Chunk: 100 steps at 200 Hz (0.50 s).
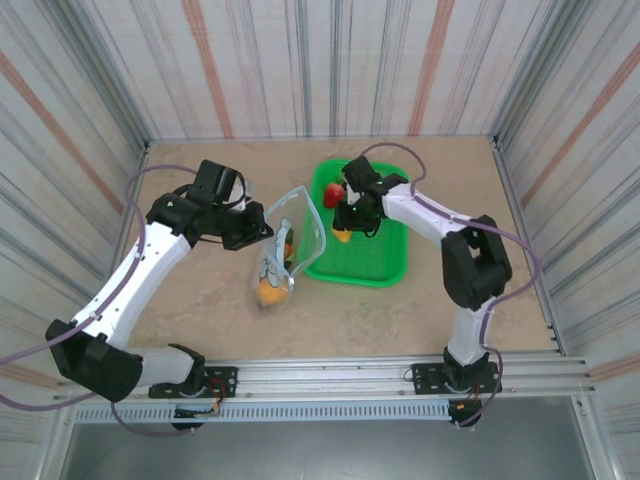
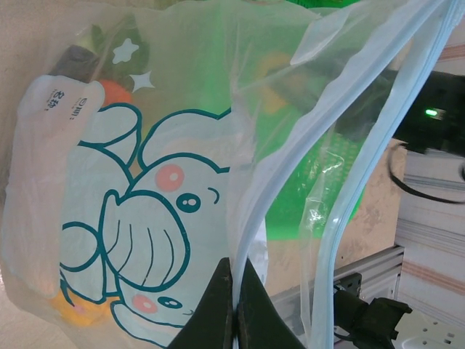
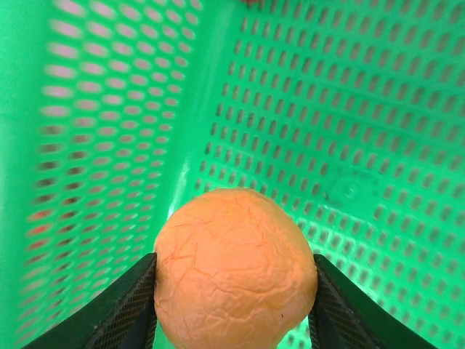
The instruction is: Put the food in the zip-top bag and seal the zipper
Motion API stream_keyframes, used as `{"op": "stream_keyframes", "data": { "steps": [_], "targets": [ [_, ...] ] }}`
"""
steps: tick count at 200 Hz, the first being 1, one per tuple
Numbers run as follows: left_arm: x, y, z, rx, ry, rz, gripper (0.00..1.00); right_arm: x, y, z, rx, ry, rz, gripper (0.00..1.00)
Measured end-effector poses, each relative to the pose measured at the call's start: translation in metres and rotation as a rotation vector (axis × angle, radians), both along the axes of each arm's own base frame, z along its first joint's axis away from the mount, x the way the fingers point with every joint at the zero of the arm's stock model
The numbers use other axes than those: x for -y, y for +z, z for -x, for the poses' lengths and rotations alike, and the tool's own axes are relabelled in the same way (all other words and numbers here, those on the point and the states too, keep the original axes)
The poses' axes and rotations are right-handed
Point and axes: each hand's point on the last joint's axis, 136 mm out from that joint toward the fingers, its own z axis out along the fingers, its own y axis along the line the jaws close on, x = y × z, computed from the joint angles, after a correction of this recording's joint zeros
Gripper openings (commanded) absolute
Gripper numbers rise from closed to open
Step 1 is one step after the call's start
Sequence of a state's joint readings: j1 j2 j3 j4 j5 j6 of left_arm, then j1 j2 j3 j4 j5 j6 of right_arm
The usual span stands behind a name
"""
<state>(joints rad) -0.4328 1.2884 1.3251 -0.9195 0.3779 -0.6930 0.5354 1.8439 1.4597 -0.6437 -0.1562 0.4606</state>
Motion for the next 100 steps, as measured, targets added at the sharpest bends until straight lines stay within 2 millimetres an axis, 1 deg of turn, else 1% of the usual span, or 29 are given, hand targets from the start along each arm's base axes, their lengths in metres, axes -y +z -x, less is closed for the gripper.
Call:
{"op": "stream_keyframes", "data": {
  "steps": [33,49,61,70,83,100],
  "targets": [
    [0.001,0.001,0.0,0.003,-0.001,0.001,0.0,0.015,0.069,0.009,0.144,-0.02,-0.087,0.36],
    [0.001,0.001,-0.001,0.006,-0.002,0.003,0.0,0.017,0.095,0.018,0.192,-0.015,-0.124,0.36],
    [0.001,0.001,0.0,0.006,-0.003,0.004,0.0,0.016,0.112,0.024,0.222,-0.002,-0.157,0.36],
    [0.002,0.002,0.0,0.007,-0.007,0.007,0.0,0.013,0.123,0.03,0.24,0.013,-0.177,0.36],
    [0.005,0.003,0.0,0.011,-0.014,0.014,0.0,0.003,0.138,0.041,0.26,0.052,-0.212,0.37],
    [0.01,0.006,0.0,0.023,-0.028,0.029,0.0,-0.021,0.159,0.058,0.285,0.128,-0.259,0.37]
  ]
}}
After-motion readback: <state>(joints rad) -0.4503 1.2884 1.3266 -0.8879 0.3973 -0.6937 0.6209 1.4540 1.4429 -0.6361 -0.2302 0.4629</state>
